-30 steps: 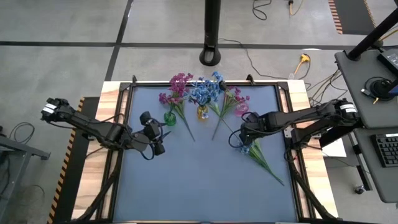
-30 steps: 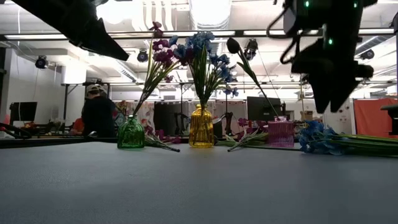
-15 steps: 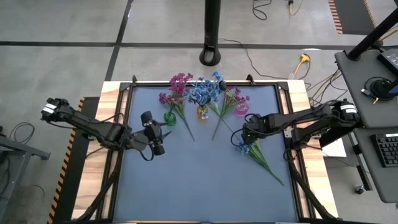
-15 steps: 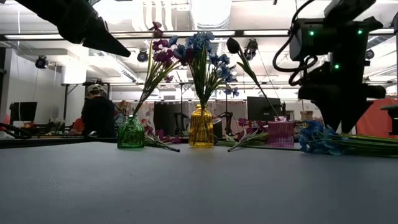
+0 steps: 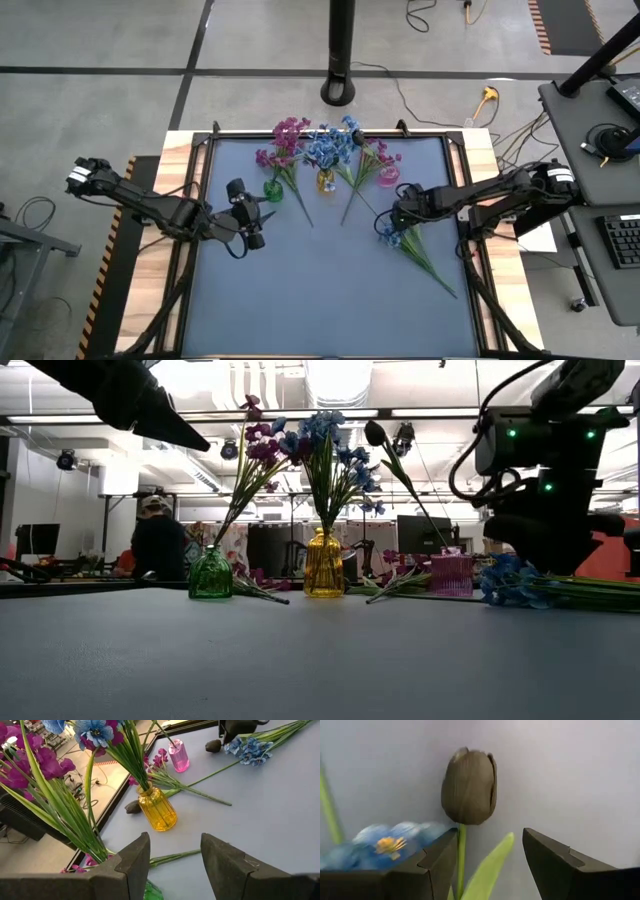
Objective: Sort flowers into vase by color
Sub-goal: Put the bottom black flower into the purple flower vase
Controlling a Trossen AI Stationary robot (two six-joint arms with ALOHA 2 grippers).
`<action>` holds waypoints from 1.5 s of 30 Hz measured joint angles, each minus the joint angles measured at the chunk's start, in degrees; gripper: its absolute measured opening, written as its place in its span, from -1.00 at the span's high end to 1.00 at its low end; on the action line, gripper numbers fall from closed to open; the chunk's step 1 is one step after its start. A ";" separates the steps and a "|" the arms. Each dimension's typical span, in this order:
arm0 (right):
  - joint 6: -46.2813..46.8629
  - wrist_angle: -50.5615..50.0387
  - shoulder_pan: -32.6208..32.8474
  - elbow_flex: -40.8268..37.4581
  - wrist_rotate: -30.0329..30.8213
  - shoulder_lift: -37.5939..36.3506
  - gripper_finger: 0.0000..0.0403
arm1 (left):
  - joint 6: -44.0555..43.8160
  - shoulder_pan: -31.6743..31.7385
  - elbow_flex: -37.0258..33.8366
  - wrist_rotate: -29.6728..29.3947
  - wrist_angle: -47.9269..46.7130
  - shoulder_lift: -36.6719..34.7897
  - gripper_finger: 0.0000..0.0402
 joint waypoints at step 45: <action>-1.74 3.19 0.10 -2.13 -8.48 -0.77 0.62 | -1.75 0.00 0.00 -0.02 -0.02 -0.04 0.20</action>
